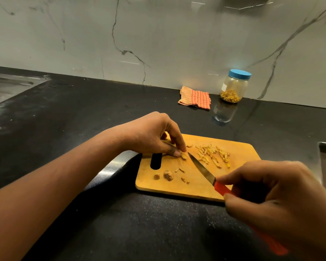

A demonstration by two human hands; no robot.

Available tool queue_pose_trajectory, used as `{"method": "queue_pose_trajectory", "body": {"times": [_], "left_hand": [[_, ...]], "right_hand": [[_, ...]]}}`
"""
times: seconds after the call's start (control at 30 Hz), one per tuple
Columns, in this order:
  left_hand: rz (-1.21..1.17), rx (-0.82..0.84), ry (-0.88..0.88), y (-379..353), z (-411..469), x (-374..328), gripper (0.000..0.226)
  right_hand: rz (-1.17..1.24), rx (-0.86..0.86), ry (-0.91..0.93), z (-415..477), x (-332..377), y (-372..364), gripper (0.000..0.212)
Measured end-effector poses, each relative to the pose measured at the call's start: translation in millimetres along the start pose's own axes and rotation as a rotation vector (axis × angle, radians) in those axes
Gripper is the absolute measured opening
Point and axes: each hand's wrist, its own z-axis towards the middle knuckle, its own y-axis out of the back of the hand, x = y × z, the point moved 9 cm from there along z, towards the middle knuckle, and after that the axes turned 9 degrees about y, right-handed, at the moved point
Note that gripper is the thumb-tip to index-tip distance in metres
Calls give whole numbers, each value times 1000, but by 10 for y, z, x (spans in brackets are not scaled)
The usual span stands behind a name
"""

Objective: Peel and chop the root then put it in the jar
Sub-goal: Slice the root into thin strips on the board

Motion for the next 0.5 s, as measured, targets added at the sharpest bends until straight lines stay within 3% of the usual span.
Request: {"method": "queue_pose_trajectory", "body": {"times": [0.23, 0.5], "left_hand": [[2, 0, -1, -8, 9, -2, 18], [26, 29, -19, -49, 13, -10, 20]], "right_hand": [[-224, 82, 151, 151, 27, -143, 29], [-262, 115, 196, 201, -23, -202, 29]]}}
